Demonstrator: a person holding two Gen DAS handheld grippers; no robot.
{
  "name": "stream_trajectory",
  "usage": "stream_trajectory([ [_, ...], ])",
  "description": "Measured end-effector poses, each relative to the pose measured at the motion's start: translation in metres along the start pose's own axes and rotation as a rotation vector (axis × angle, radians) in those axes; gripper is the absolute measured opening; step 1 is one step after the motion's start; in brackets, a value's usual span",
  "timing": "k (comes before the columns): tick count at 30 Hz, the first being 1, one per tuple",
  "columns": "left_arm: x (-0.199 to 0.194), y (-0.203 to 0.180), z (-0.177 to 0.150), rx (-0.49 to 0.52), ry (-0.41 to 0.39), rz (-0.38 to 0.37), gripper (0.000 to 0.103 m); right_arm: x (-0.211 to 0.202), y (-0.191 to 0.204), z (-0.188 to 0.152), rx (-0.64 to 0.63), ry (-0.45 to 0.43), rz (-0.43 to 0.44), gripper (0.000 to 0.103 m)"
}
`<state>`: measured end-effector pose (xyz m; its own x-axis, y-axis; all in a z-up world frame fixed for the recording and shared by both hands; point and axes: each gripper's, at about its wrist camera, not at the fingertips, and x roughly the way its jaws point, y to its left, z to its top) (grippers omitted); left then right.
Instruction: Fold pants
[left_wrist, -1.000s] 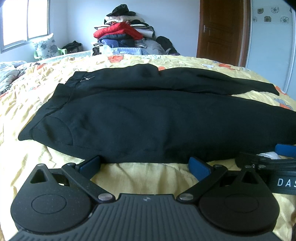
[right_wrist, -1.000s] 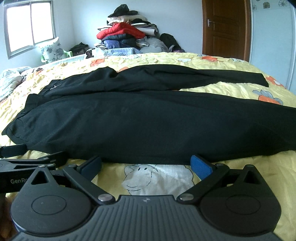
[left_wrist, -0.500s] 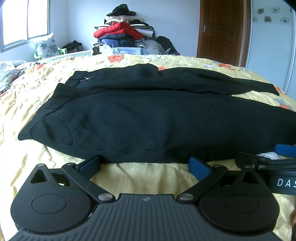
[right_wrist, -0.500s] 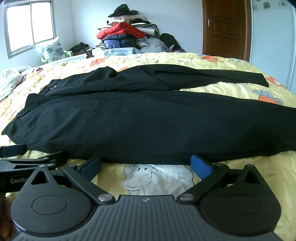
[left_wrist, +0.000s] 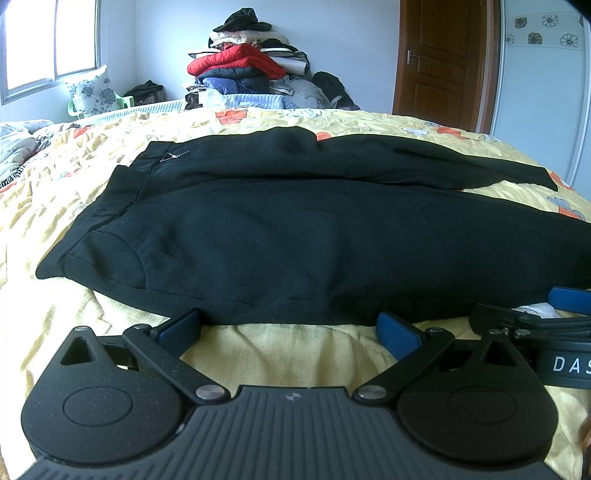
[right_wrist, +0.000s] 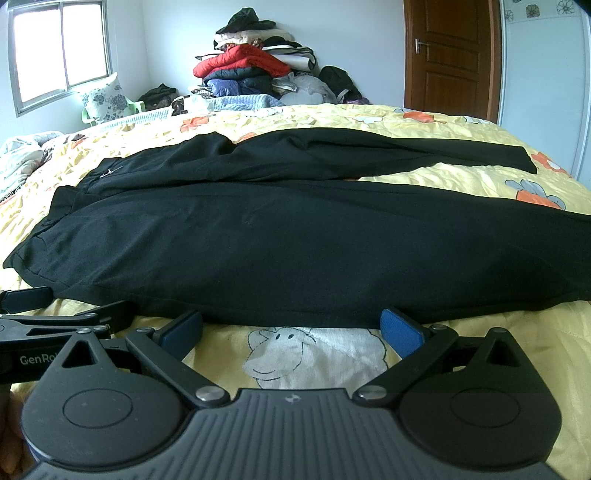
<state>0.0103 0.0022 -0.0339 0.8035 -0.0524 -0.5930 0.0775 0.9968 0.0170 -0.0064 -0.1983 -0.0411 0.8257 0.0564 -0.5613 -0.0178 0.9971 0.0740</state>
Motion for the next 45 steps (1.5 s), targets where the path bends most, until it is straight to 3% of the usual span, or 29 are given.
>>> stream_trajectory([
  [10,-0.006,0.006,-0.001,-0.027,-0.025,-0.007,0.103,0.000,0.002,0.001,-0.037,0.019,-0.002,0.103],
  [15,-0.017,0.022,0.003,-0.063,-0.082,0.027,0.103,-0.008,-0.005,0.021,-0.037,0.004,0.155,0.103],
  [18,-0.017,0.037,0.010,-0.114,-0.078,0.040,0.103,-0.008,-0.006,0.051,-0.077,-0.053,0.226,0.103],
  [20,-0.016,0.047,0.015,-0.143,-0.079,0.054,0.102,-0.005,-0.002,0.072,-0.149,-0.107,0.212,0.103],
  [21,-0.016,0.051,0.017,-0.149,-0.080,0.059,0.102,-0.005,0.000,0.081,-0.177,-0.147,0.199,0.103],
  [24,-0.014,0.062,0.025,-0.132,-0.083,0.099,0.102,-0.009,0.005,0.105,-0.289,-0.381,0.223,0.103],
  [26,-0.012,0.066,0.030,-0.089,-0.085,0.138,0.102,0.002,0.008,0.117,-0.390,-0.434,0.268,0.103],
  [30,-0.008,0.074,0.034,-0.050,-0.119,0.200,0.102,0.061,0.023,0.159,-0.486,-0.205,0.390,0.103],
  [36,0.004,0.089,0.031,-0.101,-0.103,0.185,0.102,0.146,0.034,0.223,-0.405,-0.047,0.512,0.103],
  [42,0.015,0.098,0.032,-0.140,-0.045,0.148,0.102,0.222,0.058,0.254,-0.406,0.101,0.539,0.103],
  [45,0.019,0.101,0.032,-0.158,-0.018,0.134,0.103,0.254,0.069,0.259,-0.434,0.134,0.557,0.102],
])
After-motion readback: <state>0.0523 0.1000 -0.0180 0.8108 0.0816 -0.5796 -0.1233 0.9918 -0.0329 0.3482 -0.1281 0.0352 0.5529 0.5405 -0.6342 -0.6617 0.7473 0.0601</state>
